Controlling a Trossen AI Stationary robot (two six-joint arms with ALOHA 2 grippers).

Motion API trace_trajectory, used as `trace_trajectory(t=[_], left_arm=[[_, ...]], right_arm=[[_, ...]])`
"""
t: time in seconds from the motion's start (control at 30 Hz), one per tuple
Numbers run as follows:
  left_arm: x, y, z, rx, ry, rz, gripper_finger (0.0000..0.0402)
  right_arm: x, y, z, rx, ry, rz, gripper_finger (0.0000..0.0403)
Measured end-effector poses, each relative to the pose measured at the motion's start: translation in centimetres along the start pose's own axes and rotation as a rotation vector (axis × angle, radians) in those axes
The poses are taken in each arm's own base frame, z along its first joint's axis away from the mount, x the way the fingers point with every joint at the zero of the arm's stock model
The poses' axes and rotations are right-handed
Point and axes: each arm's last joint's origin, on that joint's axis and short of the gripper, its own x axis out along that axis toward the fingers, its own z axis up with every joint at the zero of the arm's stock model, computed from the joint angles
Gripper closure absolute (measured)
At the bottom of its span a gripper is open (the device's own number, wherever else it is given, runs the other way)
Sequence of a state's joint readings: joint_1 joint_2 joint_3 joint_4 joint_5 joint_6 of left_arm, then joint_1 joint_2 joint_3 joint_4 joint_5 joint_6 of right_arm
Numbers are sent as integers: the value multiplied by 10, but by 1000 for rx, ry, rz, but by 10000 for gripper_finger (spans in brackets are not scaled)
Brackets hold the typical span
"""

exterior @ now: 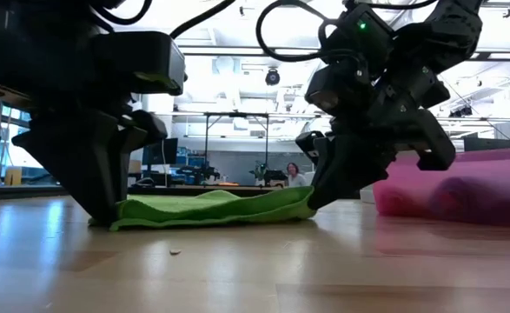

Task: Roll microfiber towels into tight, uniform cylinder then place into a basket
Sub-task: Roll the green microfiber towel

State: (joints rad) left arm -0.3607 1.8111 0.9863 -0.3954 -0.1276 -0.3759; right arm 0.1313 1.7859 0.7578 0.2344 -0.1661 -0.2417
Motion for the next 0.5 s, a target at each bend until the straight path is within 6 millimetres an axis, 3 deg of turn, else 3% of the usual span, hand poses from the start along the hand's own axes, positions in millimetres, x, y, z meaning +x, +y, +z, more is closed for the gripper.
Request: trace_trajectory(t=[0.3, 0.5], left_arm=[[-1, -3, 0, 3, -29, 56, 284], [-2, -14, -2, 17, -59, 46, 254]], right_arm=[[0, 0, 0, 3, 5, -2, 402], [0, 0, -1, 18, 6, -3, 402]])
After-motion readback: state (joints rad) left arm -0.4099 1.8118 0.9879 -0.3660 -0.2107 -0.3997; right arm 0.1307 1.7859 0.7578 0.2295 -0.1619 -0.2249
